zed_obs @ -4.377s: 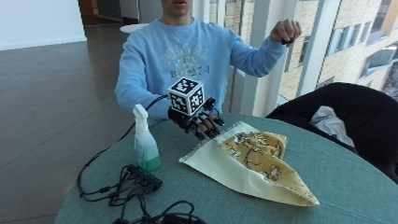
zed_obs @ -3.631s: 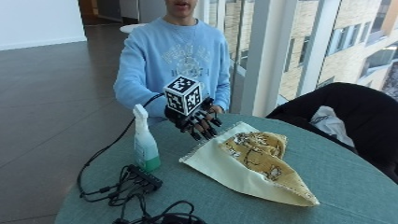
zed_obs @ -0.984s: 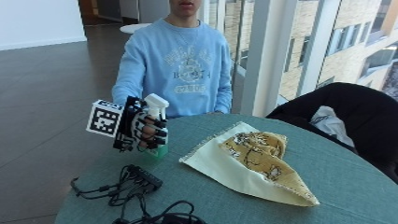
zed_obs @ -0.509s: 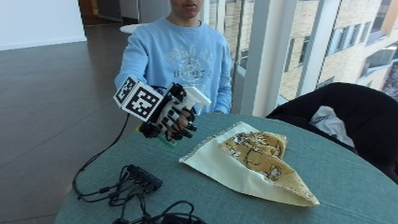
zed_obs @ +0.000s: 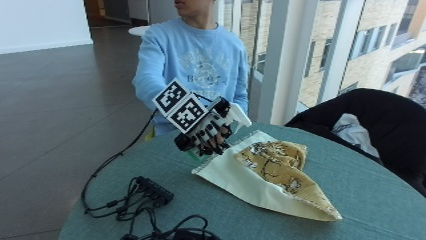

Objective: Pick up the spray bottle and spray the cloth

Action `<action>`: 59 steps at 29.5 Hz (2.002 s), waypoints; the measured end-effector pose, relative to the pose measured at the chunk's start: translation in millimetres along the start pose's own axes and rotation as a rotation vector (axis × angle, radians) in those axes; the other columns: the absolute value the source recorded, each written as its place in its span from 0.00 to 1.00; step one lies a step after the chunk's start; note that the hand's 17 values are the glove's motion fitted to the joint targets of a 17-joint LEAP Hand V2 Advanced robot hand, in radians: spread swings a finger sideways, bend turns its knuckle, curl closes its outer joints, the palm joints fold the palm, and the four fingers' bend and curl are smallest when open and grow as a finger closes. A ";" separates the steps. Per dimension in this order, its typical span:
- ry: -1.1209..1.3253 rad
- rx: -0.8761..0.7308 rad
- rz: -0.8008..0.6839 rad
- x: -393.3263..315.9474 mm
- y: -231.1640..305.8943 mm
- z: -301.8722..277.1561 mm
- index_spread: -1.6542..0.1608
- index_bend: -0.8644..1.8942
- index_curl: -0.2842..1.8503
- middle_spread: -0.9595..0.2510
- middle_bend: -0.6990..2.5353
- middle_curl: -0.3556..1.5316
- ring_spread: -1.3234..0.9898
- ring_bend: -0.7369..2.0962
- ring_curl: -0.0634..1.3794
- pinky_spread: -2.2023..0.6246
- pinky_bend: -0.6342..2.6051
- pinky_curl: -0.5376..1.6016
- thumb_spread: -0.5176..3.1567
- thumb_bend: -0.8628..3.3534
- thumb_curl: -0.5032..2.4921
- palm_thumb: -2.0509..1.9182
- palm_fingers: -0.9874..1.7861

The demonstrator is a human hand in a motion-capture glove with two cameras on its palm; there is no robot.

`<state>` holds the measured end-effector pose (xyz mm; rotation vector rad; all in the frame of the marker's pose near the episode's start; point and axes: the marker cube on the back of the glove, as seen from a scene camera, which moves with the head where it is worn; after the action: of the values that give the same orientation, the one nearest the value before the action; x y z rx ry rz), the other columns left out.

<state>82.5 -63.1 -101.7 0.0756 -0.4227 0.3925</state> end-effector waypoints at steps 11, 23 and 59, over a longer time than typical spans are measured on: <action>0.025 -0.042 0.013 -10.5 -5.4 5.4 0.79 0.38 0.37 0.73 0.28 0.43 0.54 0.41 0.31 0.78 0.27 0.42 0.30 0.20 0.39 0.76 0.78; 0.026 -0.077 0.071 -2.4 -3.1 8.6 0.79 0.38 0.37 0.73 0.29 0.43 0.54 0.41 0.31 0.78 0.27 0.42 0.30 0.20 0.40 0.76 0.78; -0.300 0.090 -0.248 -85.6 11.7 27.5 0.80 0.38 0.38 0.73 0.29 0.44 0.55 0.42 0.32 0.78 0.28 0.43 0.29 0.20 0.41 0.76 0.78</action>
<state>-4.3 -86.9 -112.2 0.2745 -0.6839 0.1548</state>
